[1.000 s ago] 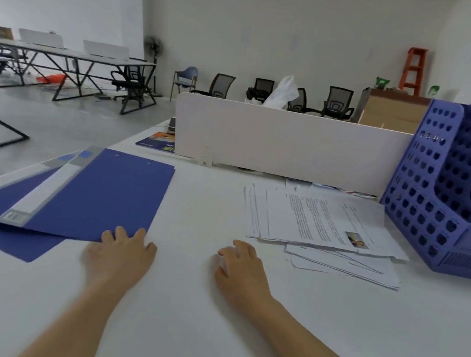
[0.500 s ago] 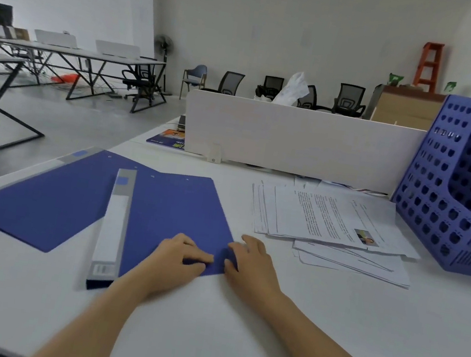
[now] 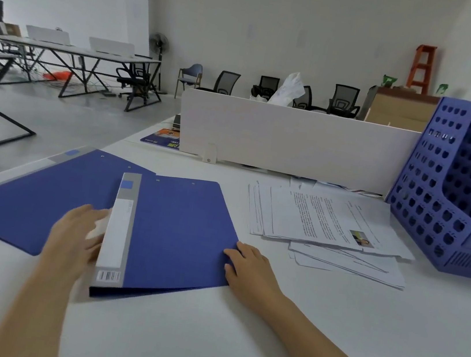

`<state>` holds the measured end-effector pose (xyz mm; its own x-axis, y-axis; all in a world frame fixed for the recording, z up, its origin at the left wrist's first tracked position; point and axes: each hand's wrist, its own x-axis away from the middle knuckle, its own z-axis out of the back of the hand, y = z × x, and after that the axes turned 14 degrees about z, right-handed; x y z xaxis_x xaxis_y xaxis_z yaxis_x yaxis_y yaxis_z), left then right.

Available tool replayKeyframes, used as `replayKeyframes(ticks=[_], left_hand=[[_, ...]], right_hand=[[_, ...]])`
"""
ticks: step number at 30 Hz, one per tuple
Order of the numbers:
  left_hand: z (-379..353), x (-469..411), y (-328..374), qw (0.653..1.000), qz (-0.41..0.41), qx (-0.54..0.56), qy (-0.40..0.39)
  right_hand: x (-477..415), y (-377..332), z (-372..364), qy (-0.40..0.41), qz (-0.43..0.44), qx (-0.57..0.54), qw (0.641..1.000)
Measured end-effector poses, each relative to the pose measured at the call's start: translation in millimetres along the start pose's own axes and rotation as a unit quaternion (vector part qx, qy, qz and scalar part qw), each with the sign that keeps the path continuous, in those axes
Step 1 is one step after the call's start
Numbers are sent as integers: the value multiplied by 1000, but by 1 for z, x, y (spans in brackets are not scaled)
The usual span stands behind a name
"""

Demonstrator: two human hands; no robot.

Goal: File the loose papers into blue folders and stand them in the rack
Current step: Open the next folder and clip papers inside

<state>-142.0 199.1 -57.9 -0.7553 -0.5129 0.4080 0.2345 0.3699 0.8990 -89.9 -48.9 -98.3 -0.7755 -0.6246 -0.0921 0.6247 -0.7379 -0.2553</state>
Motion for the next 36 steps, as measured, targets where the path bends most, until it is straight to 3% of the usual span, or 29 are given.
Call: replayKeyframes(ticks=[1,5,8,10,13,16,18,21,24,28,31,33,34,36], left_hand=[[5,5,3,999,23,28,-26],[-9,32,0,989,61,-53,-120],[-6,30,-3,987,62,-20,-148],[0,30,-4,987,59,11,-147],[-8,33,-6,981,84,8,-175],[-30,31,-11,971,58,-70,-222],[-46,30,-19,962,-12,-160,-223],[-54,26,-36,953,-46,-229,-192],[-49,14,-43,932,-145,-303,-135],[-42,25,-44,872,-242,-381,-191],[-45,43,-51,763,-270,-528,-257],[-51,49,-61,681,-292,-625,-245],[-55,51,-63,664,-293,-649,-229],[-59,54,-64,670,-285,-658,-195]], right_hand=[[0,1,1,6,-1,-16,1000],[1,3,4,25,-5,-85,996],[4,5,10,71,-46,-205,975],[9,5,18,123,-68,-331,933],[22,8,38,191,-78,-517,831],[39,24,54,197,-116,-595,771],[50,35,59,191,-164,-587,769],[60,49,61,180,-235,-549,782],[61,61,62,190,-270,-528,782],[60,68,59,205,-305,-493,789],[60,67,58,224,-312,-499,777],[61,65,58,248,-304,-522,757],[62,67,58,257,-299,-540,743],[62,67,57,268,-293,-575,715]])
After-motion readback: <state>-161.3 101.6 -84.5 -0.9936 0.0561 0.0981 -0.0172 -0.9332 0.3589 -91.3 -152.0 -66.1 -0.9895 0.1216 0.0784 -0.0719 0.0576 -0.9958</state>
